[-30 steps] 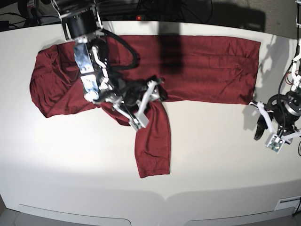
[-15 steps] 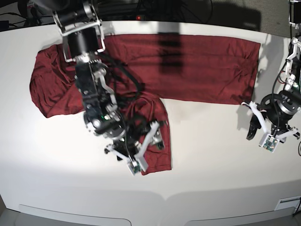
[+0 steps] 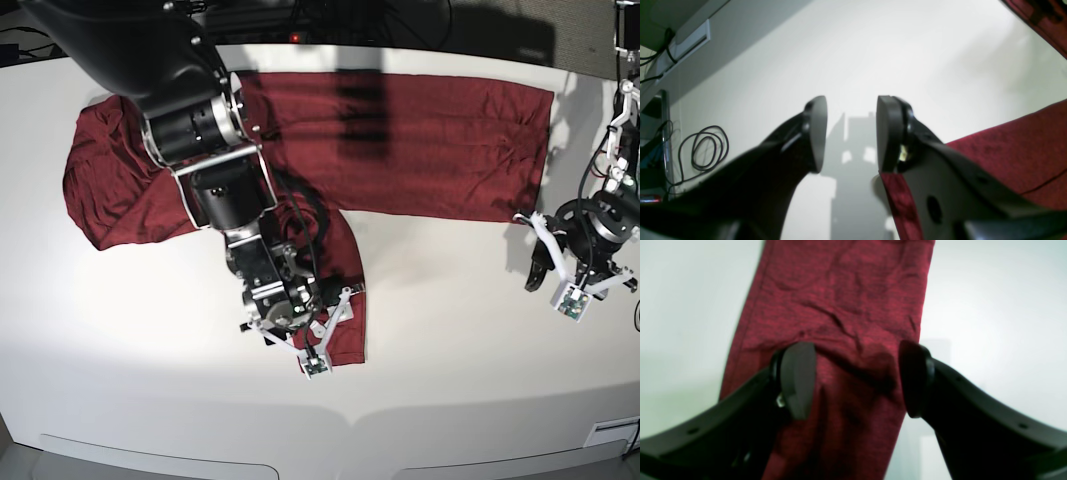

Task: Fold the T-shirt properly
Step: 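Grasp the sleeve cuff with the right gripper, then drag the sleeve across the shirt toward the left gripper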

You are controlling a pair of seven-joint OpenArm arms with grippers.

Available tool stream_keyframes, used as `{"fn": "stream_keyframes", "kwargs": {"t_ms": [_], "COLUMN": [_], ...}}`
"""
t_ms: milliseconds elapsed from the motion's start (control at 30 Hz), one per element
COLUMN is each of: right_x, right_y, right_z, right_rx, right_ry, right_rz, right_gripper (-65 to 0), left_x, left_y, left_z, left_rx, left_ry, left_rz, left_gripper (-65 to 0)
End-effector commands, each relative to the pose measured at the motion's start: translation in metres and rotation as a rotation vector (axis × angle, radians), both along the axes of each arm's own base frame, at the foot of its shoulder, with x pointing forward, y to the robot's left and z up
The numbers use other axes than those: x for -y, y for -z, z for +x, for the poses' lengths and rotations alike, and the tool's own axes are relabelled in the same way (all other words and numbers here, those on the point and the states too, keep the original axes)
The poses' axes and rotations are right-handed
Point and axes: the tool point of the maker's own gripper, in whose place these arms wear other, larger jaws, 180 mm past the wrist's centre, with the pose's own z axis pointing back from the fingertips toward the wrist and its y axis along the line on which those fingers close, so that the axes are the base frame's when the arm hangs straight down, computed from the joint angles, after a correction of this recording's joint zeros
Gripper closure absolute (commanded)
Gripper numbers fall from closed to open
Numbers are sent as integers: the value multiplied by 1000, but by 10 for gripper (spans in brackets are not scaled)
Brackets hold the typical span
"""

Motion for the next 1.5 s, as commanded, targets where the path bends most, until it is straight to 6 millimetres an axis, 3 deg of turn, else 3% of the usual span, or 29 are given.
{"fn": "stream_keyframes", "kwargs": {"t_ms": [0,333,500,633,933,1100,1233,1467], "right_x": [-12,-62,-97,-113,-124,-140,-144,-154], "right_y": [-12,6,0,-11,-23,-18,2,10], "right_z": [7,-36,-64,-73,-82,-109,-137,-168], "right_rx": [26,-64,-98,-91,-142,-225,-271,-228], "right_ry": [-18,-239,-473,-563,-580,-616,-648,-755], "right_rz": [16,119,193,235,290,346,334,254], "right_gripper": [-389,-389,-389,-389,-389,-389,-389,-389], "left_x": [-2,-2,-1,-1,-1,-1,-1,-1], "left_y": [-18,-18,-20,-19,-20,-20,-20,-20], "left_z": [8,8,9,9,9,9,9,9], "left_rx": [58,59,69,67,71,71,72,72], "left_ry": [4,3,7,7,8,9,8,8], "left_rz": [4,2,-3,-2,-3,-4,0,0], "left_gripper": [-241,-241,-241,-241,-241,-241,-241,-241]}}
